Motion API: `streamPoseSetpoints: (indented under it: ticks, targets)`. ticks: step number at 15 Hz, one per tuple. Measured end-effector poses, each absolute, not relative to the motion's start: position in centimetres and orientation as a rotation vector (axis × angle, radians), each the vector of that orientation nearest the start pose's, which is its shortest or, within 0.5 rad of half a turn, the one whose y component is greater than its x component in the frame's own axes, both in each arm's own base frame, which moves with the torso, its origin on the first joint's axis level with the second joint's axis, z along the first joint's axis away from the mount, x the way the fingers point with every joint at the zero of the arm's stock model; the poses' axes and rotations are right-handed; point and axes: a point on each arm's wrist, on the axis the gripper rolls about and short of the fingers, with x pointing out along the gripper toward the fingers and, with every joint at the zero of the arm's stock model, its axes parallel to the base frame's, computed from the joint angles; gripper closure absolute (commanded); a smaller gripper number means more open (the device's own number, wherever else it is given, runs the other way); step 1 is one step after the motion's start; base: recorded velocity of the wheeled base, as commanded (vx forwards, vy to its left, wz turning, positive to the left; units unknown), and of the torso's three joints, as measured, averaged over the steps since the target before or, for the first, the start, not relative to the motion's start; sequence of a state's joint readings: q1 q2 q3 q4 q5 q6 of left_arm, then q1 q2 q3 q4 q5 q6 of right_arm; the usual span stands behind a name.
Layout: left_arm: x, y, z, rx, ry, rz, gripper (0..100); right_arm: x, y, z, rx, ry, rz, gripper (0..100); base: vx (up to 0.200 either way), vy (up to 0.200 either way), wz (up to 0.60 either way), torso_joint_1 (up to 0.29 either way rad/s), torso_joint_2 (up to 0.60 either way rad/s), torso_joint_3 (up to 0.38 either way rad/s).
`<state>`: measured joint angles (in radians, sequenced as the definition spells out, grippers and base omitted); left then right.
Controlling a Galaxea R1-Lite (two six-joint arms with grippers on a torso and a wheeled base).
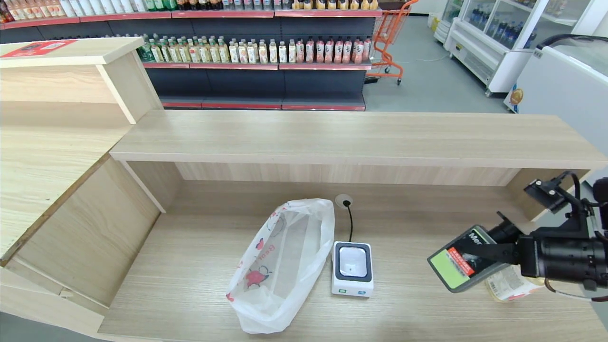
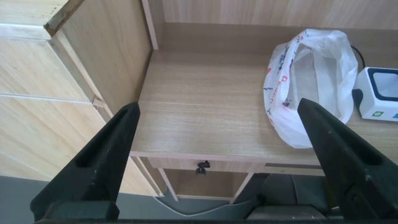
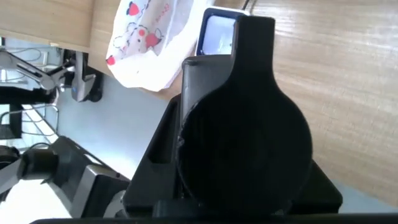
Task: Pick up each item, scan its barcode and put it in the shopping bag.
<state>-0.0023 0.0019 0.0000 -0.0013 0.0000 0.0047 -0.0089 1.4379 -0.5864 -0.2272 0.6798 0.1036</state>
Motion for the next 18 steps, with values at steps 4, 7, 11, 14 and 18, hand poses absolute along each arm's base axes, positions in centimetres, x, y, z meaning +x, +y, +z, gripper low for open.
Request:
streamPoseSetpoints:
  ticks: [4, 7, 11, 14, 18]
  targets:
    - [-2.3, 0.0, 7.6, 0.005, 0.001, -0.002, 0, 25.3, 3.6, 13.4, 0.241, 0.620, 0.721, 100, 0.000, 0.000, 0.00, 0.000, 0.00, 0.000]
    - [-2.3, 0.0, 7.6, 0.005, 0.001, -0.002, 0, 27.1, 7.1, 11.0, 0.184, 0.657, 0.793, 100, 0.000, 0.000, 0.00, 0.000, 0.00, 0.000]
    - [-2.3, 0.0, 7.6, 0.005, 0.001, -0.002, 0, 29.4, 10.8, 8.4, 0.104, 0.610, 0.804, 100, 0.000, 0.000, 0.00, 0.000, 0.00, 0.000]
    - [-2.3, 0.0, 7.6, 0.005, 0.001, -0.002, 0, 31.1, 12.1, 7.3, 0.096, 0.612, 0.821, 100, 0.000, 0.000, 0.00, 0.000, 0.00, 0.000]
    - [-2.3, 0.0, 7.6, 0.004, 0.001, -0.002, 0, 32.6, 13.6, 6.4, 0.092, 0.613, 0.845, 100, 0.000, 0.000, 0.00, 0.000, 0.00, 0.000]
